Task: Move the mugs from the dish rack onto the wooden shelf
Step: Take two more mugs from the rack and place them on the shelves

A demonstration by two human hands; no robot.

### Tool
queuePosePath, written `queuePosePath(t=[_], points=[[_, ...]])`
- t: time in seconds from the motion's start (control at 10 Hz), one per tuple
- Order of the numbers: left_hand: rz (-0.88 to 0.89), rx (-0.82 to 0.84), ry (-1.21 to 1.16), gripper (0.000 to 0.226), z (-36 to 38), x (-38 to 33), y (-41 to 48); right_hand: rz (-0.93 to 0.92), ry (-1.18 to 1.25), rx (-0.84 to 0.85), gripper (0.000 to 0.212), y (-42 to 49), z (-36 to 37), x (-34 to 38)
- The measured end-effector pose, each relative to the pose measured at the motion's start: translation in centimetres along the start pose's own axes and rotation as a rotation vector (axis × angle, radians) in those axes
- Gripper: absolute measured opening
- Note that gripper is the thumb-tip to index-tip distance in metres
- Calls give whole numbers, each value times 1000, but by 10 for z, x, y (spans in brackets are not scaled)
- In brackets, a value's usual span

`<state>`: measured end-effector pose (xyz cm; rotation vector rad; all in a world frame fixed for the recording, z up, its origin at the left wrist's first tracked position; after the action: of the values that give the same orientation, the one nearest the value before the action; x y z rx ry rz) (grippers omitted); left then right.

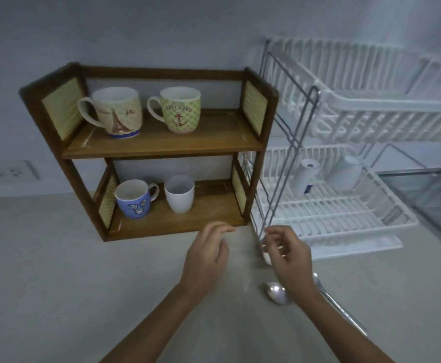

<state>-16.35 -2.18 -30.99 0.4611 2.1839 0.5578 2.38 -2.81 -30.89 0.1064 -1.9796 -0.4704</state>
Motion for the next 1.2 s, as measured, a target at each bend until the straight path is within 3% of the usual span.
queuePosePath(t=[0.2,0.3,0.4,0.5,0.6,0.7,0.8,0.9,1.0,1.1,1.2], points=[[560,244,8,30,72,-101,13,46,-89,-154,34,46,-115,-48],[606,286,82,33,100,-125,30,98,-228,-135,22,85,-149,-71],[493,315,230,34,145,-146,73,104,-513,-5,14,145,-187,-103],[337,364,373,38,175,-138,105,120,-737,185,27,181,-201,-124],[300,374,848,44,213,-117,146,20,-1181,441,51,213,-209,-146],[353,328,1156,51,228,-112,166,-205,-1425,491,60,232,-204,-150],[414,426,1314,65,262,-104,186,-421,-1585,612,51,251,-189,-162],[547,382,1496,63,273,-109,198,-259,-1651,662,36,263,-187,-161],[643,589,1731,69,298,-95,213,-286,-1988,639,50,276,-184,-183],[729,742,1898,76,309,-86,217,-383,-1939,700,81,275,-164,-219],[853,815,2045,85,318,-75,212,-431,-1838,587,107,278,-158,-215]])
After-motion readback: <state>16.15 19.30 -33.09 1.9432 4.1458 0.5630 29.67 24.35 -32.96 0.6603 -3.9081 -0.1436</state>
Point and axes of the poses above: each hand's wrist, its own y-axis towards the middle knuckle, its own z-axis out of the palm, x = y × z, the point moved 4 cm from there along y, towards the middle knuckle, and after that the axes turned 2 degrees about x, right-handed, at the moved point
